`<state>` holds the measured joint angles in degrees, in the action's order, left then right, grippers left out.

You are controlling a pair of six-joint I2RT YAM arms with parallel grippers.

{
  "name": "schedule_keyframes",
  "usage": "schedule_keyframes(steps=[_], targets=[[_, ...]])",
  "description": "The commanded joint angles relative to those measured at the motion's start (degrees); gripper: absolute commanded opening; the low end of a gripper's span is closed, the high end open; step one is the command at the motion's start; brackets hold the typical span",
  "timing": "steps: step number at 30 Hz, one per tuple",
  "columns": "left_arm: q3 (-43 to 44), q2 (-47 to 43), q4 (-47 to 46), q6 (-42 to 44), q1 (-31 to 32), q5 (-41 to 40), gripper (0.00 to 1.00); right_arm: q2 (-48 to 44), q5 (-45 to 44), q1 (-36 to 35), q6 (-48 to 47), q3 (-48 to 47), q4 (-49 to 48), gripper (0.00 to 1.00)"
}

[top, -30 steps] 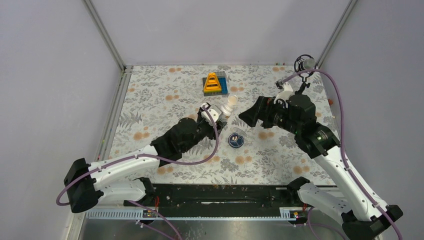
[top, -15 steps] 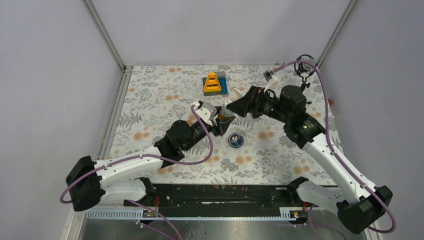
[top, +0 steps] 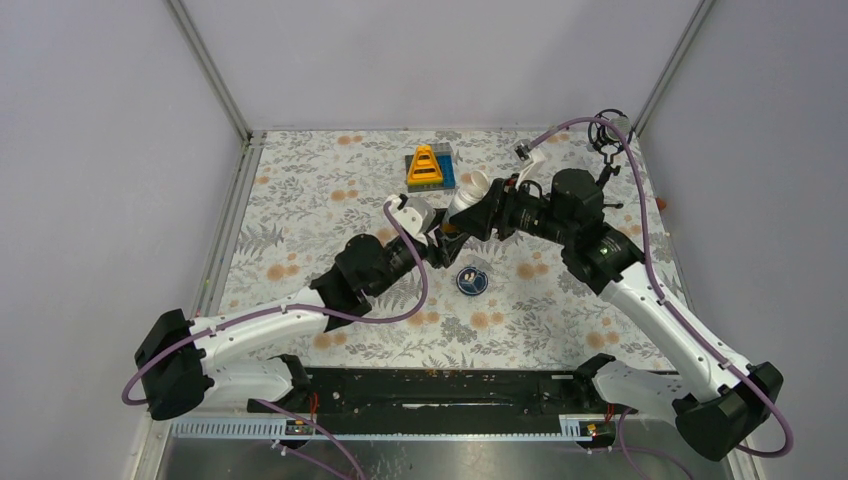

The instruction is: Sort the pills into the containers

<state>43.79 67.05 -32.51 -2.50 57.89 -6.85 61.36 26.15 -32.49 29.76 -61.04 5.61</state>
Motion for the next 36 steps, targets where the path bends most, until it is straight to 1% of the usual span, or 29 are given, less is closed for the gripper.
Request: schedule_keyframes(steps=[1, 3, 6, 9, 12, 13, 14, 17, 21, 24, 26, 28, 31, 33, 35, 36], targets=[[1.25, -0.87, -2.69, -1.57, 0.12, 2.45, 0.14, 0.99, 0.06, -0.91, -2.30, -1.98, -1.30, 0.51], [0.26, -1.33, -2.26, -2.09, 0.14, 2.48, 0.24, 1.25, -0.07, -1.40, -2.62, -1.73, -2.49, 0.43], [-1.03, -2.20, -1.32, -2.92, 0.12, 2.46, 0.41, 1.68, -0.62, -2.32, -3.71, -1.42, -3.53, 0.37], [-2.93, -3.27, -1.20, -3.83, 0.12, 2.38, 0.59, 1.57, -1.86, -3.87, -5.47, -0.73, -4.73, 0.33], [-4.53, -4.32, -0.60, -4.39, 0.19, 2.11, 0.74, 1.71, -3.28, -5.47, -7.54, -0.28, -5.00, 0.33], [-4.99, -4.82, -0.17, -4.43, 0.18, 1.75, 0.93, 1.75, -3.93, -5.78, -7.92, -0.23, -5.00, 0.33], [-5.21, -5.51, 0.83, -4.37, 0.19, 1.08, 0.98, 1.91, -4.37, -6.01, -8.33, -0.15, -5.05, 0.33], [-5.61, -8.81, 6.32, -3.34, 0.12, -1.65, 0.99, 2.64, -5.88, -6.47, -9.28, -0.31, -4.77, 0.33], [-6.76, -15.94, 15.20, -2.27, 0.14, -7.13, 0.99, 3.67, -8.48, -7.21, -11.10, 0.30, -4.52, 0.33], [-9.10, -22.91, 18.98, -4.19, 0.12, -15.76, 0.99, 4.81, -11.32, -8.59, -12.55, 1.89, -4.98, 0.34], [-10.22, -26.68, 22.38, -6.43, 0.12, -22.33, 0.99, 5.43, -13.63, -10.72, -14.41, 4.08, -7.87, 0.37], [-9.54, -28.65, 26.71, -8.70, -0.01, -27.22, 0.99, 6.25, -16.05, -12.97, -15.97, 6.76, -10.70, 0.39], [-7.03, -28.68, 33.65, -13.21, -0.52, -30.82, 0.99, 7.81, -18.32, -15.54, -16.80, 10.98, -15.42, 0.40], [-4.71, -27.23, 38.35, -16.79, -1.75, -31.79, 0.99, 9.28, -20.48, -17.72, -18.34, 14.45, -19.95, 0.40], [-2.27, -25.14, 43.65, -21.92, -4.07, -30.76, 0.98, 11.07, -22.92, -20.23, -20.97, 17.36, -23.99, 0.40], [-0.88, -24.06, 46.01, -24.90, -5.93, -28.68, 0.99, 12.10, -24.27, -21.65, -22.19, 18.56, -26.24, 0.40]])
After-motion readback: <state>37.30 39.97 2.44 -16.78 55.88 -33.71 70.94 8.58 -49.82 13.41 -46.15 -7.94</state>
